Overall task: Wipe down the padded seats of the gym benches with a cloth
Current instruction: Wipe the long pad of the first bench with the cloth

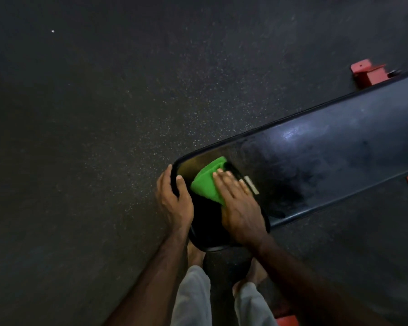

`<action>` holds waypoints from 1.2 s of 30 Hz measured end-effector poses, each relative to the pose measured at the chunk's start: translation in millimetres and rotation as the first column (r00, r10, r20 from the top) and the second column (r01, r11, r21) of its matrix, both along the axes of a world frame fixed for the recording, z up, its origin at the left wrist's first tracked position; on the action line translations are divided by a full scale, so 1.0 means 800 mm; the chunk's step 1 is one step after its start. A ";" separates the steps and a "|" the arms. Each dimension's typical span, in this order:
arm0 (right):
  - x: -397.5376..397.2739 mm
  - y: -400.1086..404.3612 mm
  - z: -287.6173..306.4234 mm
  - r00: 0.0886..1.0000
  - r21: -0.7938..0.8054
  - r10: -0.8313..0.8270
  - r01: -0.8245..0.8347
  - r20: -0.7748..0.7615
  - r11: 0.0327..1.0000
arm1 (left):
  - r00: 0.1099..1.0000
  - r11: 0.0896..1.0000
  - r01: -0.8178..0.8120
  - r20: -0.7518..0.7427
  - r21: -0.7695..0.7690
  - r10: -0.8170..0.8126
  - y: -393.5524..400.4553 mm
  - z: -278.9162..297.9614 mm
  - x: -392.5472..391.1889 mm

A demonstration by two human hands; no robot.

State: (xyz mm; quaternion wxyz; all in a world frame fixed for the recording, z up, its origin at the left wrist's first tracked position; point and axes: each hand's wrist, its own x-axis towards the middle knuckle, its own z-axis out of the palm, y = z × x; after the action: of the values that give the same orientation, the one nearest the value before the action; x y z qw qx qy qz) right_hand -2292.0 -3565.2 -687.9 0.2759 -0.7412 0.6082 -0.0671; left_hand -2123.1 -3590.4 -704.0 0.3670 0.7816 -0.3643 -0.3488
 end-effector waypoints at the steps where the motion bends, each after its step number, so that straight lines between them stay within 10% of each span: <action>1: -0.005 -0.007 0.000 0.986 0.011 -0.169 0.169 -0.004 0.986 | 0.999 1.000 0.031 0.016 0.006 -0.031 -0.003 0.004 -0.001; 3: 0.005 -0.013 0.002 0.930 0.023 -0.365 0.366 -0.046 0.930 | 0.996 0.997 0.078 0.051 0.029 -0.080 -0.008 0.009 -0.003; 9: -0.025 -0.037 0.004 0.978 -0.025 0.185 -0.188 -0.097 0.982 | 0.949 0.969 0.218 0.206 0.113 -0.238 -0.025 0.017 -0.014; 14: -0.049 -0.086 -0.001 0.865 -0.062 -0.494 0.491 -0.084 0.869 | 0.864 0.920 0.372 0.318 0.124 -0.392 -0.041 0.016 -0.036; 20: -0.088 -0.098 -0.011 0.984 -0.129 0.112 -0.130 -0.136 0.983 | 0.838 0.894 0.437 0.317 0.098 -0.444 -0.069 0.013 -0.093; 25: -0.140 -0.155 -0.012 0.851 -0.140 -0.520 0.507 -0.077 0.850 | 0.759 0.827 0.549 0.345 0.118 -0.553 -0.102 0.015 -0.145; 30: -0.171 -0.141 -0.017 0.996 -0.212 0.003 -0.022 -0.087 0.977 | 0.781 0.853 0.499 0.348 0.151 -0.518 -0.128 0.013 -0.201; 36: -0.267 -0.191 -0.016 0.864 -0.152 -0.502 0.490 -0.050 0.858 | 0.771 0.854 0.490 0.370 0.173 -0.518 -0.137 0.014 -0.286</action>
State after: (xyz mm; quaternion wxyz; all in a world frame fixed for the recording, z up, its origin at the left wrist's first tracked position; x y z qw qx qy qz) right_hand -2505.7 -3718.0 -700.7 0.1719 -0.5786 0.7842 -0.1438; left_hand -2352.1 -3700.0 -693.1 0.1507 0.7217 -0.6161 -0.2773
